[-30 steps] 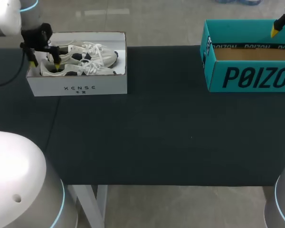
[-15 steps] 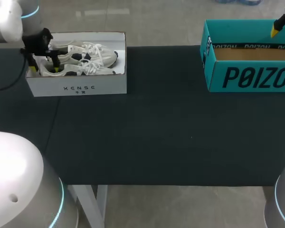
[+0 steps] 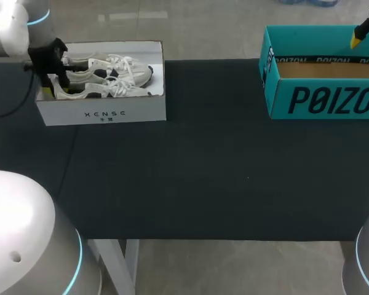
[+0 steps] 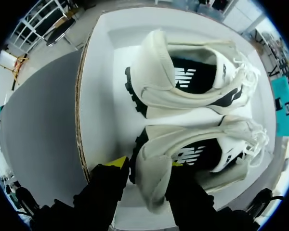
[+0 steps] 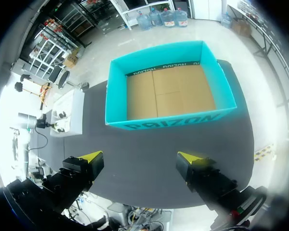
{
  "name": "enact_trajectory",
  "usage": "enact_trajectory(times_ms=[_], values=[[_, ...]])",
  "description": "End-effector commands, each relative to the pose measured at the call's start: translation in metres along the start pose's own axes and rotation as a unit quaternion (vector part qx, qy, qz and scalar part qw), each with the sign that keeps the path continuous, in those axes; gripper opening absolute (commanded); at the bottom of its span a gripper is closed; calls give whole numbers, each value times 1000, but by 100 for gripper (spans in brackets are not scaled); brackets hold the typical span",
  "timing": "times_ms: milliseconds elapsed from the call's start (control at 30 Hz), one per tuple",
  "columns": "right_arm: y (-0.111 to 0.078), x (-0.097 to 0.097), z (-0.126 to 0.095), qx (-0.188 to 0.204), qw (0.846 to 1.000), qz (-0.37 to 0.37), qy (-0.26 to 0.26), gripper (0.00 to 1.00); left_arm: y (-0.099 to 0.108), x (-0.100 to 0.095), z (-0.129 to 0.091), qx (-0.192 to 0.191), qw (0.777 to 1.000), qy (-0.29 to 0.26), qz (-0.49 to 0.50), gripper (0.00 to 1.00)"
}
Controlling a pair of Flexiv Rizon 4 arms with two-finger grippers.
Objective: Take the shoe out of the shoebox, open the shoe tongue, remove and reinsert the insole, then place the shoe into the shoebox
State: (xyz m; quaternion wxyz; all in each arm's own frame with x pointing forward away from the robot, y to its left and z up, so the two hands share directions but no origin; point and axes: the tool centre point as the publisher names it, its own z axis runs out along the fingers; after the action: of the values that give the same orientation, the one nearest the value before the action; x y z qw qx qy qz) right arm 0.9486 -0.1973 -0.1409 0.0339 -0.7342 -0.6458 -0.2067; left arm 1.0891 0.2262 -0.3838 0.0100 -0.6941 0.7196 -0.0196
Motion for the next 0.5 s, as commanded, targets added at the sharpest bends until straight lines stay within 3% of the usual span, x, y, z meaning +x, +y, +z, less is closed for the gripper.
enact_trajectory(times_ms=[33,67,100,367,500], values=[[0,0,0,0,1000,0,-1,100,-4,3,2,-5,1000,-2,1,12],[0,0,0,0,1000,0,-1,100,-4,3,2,-7,1000,-1,2,3],[0,0,0,0,1000,0,-1,100,-5,2,1,-7,1000,-1,4,0],[0,0,0,0,1000,0,-1,100,-7,-11,-15,-1,999,-20,37,0],[0,0,0,0,1000,0,-1,100,-8,-10,-34,1,998,-14,69,0]])
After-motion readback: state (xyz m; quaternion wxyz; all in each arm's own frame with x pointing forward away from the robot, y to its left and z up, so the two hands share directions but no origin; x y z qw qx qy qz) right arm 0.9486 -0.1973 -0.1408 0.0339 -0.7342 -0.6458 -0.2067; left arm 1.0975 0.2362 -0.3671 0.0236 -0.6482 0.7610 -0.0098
